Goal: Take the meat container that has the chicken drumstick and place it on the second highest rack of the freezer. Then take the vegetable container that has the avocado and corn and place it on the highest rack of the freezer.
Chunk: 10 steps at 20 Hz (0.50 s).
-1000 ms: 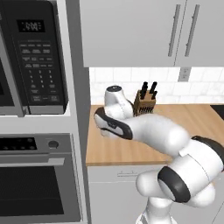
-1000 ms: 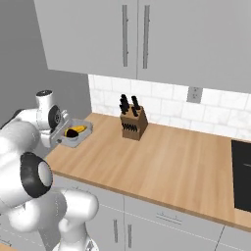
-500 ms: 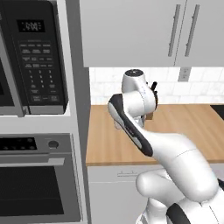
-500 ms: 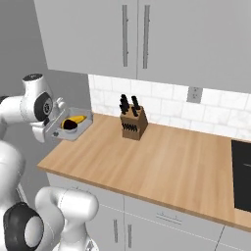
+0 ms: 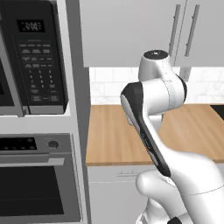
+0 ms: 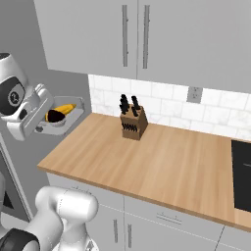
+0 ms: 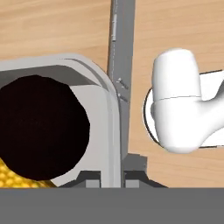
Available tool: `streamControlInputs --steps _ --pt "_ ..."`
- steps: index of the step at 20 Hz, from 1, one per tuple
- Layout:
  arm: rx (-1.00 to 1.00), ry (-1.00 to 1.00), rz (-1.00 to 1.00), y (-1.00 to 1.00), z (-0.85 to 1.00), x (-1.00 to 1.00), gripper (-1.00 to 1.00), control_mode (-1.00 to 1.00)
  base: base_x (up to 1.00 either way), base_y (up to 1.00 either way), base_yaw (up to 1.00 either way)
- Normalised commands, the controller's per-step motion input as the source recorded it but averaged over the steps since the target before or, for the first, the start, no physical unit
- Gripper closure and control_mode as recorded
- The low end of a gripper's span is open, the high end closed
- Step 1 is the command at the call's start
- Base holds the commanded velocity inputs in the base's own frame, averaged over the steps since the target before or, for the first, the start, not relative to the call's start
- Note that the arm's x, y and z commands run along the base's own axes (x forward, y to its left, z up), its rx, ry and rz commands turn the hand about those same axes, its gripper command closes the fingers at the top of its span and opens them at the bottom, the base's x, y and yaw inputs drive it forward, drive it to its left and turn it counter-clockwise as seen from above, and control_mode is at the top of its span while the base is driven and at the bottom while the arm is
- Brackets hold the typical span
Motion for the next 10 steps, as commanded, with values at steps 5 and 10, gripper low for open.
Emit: streamControlInputs --steps 5,10 --pt "0.01 0.00 0.00 -0.52 0.87 -0.86 1.00 -1.00 0.00 0.00 0.00" --pt "0.02 -0.04 0.00 -0.33 0.39 -0.13 1.00 -1.00 0.00 0.00 0.00"
